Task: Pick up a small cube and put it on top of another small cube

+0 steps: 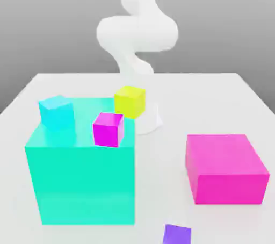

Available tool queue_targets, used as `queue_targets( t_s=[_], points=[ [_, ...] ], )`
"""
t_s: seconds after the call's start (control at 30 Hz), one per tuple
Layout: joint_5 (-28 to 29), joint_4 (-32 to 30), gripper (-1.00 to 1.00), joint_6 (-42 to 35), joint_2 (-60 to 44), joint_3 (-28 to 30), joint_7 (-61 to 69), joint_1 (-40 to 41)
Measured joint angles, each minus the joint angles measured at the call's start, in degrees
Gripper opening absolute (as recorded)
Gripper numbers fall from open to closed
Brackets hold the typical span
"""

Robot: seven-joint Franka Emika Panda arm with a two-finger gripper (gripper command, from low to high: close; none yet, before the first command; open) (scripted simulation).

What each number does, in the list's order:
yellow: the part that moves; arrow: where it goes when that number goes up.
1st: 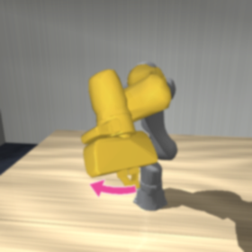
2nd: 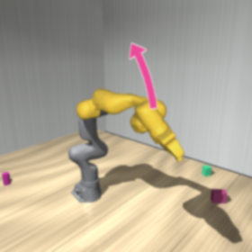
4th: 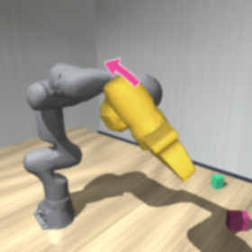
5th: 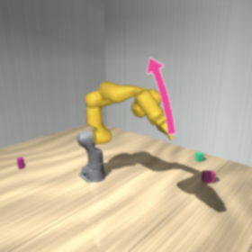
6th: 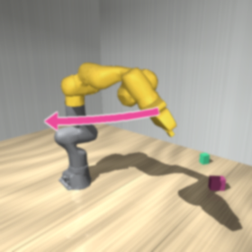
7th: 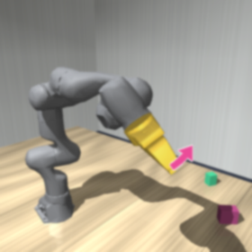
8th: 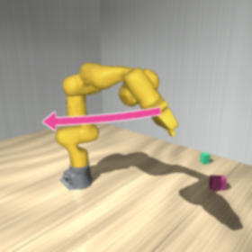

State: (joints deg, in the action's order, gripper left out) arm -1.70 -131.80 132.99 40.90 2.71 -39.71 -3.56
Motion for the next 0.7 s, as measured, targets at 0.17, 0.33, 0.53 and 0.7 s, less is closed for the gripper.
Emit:
queue_targets(
  t_s=[0.17,0.33,0.53,0.7],
  points=[
    [-4.0,0.0,0.00,2.5,-10.1,5.1,13.0,-6.7],
    [-8.4,0.0,0.00,4.8,-20.0,9.1,25.8,-12.1],
    [-13.7,0.0,0.00,7.6,-32.0,11.1,41.3,-16.0],
    [-15.9,-0.1,0.00,10.2,-41.4,10.9,52.7,-17.9]
  ],
)
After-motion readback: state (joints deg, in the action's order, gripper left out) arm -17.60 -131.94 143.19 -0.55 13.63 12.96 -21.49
